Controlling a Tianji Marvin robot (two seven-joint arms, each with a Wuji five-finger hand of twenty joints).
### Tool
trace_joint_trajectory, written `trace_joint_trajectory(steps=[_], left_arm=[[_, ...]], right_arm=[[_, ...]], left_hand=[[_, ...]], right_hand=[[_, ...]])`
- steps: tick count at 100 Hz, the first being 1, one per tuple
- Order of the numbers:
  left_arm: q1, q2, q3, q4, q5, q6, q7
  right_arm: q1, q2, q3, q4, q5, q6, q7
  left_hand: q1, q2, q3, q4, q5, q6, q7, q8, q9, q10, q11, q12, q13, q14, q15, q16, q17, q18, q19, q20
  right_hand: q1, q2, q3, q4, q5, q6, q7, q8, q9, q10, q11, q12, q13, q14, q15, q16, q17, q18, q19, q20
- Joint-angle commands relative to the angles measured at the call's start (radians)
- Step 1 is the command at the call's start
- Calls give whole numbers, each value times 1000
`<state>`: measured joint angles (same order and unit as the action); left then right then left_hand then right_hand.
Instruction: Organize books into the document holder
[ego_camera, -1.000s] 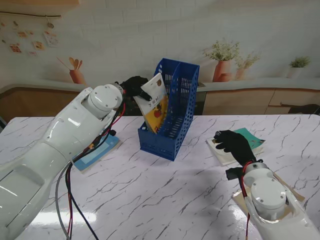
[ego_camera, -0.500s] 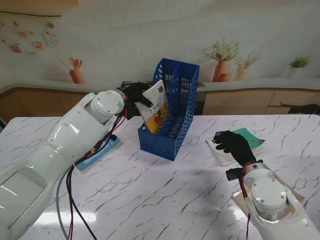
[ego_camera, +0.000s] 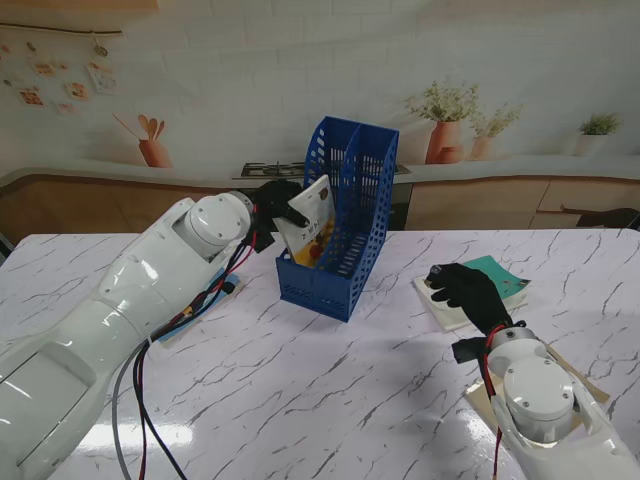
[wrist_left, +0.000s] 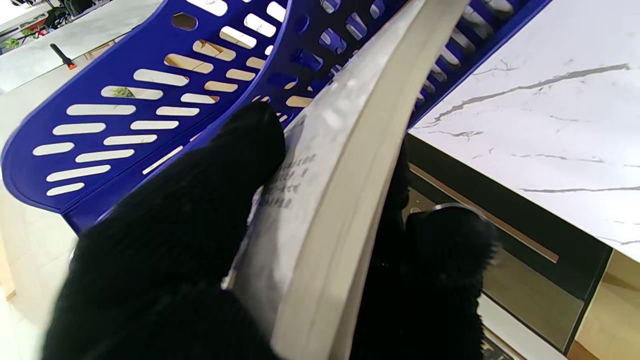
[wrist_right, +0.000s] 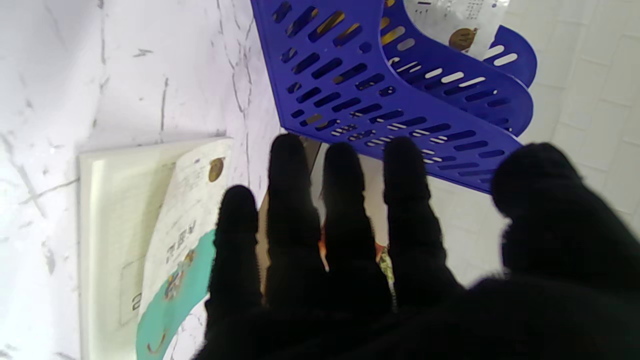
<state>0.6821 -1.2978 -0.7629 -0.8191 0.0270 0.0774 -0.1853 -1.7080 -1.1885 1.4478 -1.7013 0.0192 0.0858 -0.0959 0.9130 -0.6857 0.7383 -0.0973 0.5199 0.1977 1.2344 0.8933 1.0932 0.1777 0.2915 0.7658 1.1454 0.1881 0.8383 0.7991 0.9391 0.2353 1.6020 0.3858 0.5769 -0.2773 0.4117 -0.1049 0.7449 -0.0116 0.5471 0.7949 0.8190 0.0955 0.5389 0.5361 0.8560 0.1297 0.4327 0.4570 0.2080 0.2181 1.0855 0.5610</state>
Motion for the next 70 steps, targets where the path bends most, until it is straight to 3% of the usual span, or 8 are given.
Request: trace_joint_trajectory(steps=[1,19,22,36,42,49,56,70], left_arm=[[6,-2,3,-10,0,-24,-14],[7,-2,0,-1,-20,-19,-38],[8,-3,-4,0,-33,-13,-44],[15,-5,-11,-6,-50,-2,-47],[17,-2,-9,-12,-49,3,-53],[19,-1,-8,-11,-45,0,-50],[22,1,-9,-15,-43,3,-51],[35,12,-20,-41,-40,12,-57]], right_arm=[[-7,-6,-4,-1,3,-4,-3],[-6,-6,-5,1,5,-7,-2],[-7,-6,-4,1,5,-8,-2],[-9,-5,0,0,4,-8,0],[-9,-5,1,0,4,-7,-1],[-10,-5,1,0,5,-7,0],[-11,-5,2,0,6,-6,2],[-10,-4,1,0,8,-6,5]], left_hand=[[65,70,22,-15,-27,-99,89,-26,-25,5,33,-27,-2,-24,-18,-28,-16,-2,-11,-16],[58,84,-32,-18,-53,-95,62,-67,-108,15,103,-76,-79,4,-57,-47,-143,49,-76,10],[60,91,-50,-13,-56,-91,48,-78,-131,24,133,-104,-96,18,-59,-51,-171,69,-96,51],[49,107,-73,-14,-59,-85,18,-103,-168,33,152,-130,-132,38,-64,-61,-219,99,-112,88],[41,126,-101,-12,-61,-86,-9,-122,-200,35,174,-162,-184,78,-74,-72,-293,130,-147,126],[38,134,-117,-7,-63,-86,-28,-135,-217,37,185,-188,-201,87,-78,-81,-320,139,-170,170],[35,150,-136,-4,-54,-83,-92,-199,-252,53,194,-286,-234,101,-88,-96,-358,157,-193,206],[22,168,-164,-2,-36,-68,-226,-329,-265,62,190,-305,-259,110,-100,-106,-398,171,-220,218]], right_hand=[[-9,13,-4,11,42,-47,0,-11,16,-22,-13,7,12,-2,-12,5,-7,347,1,-5],[-10,17,-1,9,37,-46,0,-10,6,-24,-11,9,7,-7,-14,5,-8,333,0,-7],[-8,17,-1,9,35,-45,-1,-10,4,-25,-11,9,4,-9,-16,4,-8,332,0,-7],[-5,23,-7,8,29,-44,-1,-9,-5,-24,-7,10,-4,-14,-17,3,-11,324,-2,-9],[0,25,-10,8,25,-42,-2,-9,-9,-24,-5,11,-8,-15,-16,3,-12,322,-3,-10],[1,28,-15,8,24,-40,-2,-9,-13,-23,-4,10,-11,-15,-15,3,-14,319,-5,-11],[4,29,-19,10,22,-38,-3,-9,-16,-22,-3,10,-13,-14,-14,3,-15,319,-6,-12],[7,32,-27,13,22,-36,-4,-9,-13,-17,-1,8,-12,-8,-10,3,-16,324,-8,-12]])
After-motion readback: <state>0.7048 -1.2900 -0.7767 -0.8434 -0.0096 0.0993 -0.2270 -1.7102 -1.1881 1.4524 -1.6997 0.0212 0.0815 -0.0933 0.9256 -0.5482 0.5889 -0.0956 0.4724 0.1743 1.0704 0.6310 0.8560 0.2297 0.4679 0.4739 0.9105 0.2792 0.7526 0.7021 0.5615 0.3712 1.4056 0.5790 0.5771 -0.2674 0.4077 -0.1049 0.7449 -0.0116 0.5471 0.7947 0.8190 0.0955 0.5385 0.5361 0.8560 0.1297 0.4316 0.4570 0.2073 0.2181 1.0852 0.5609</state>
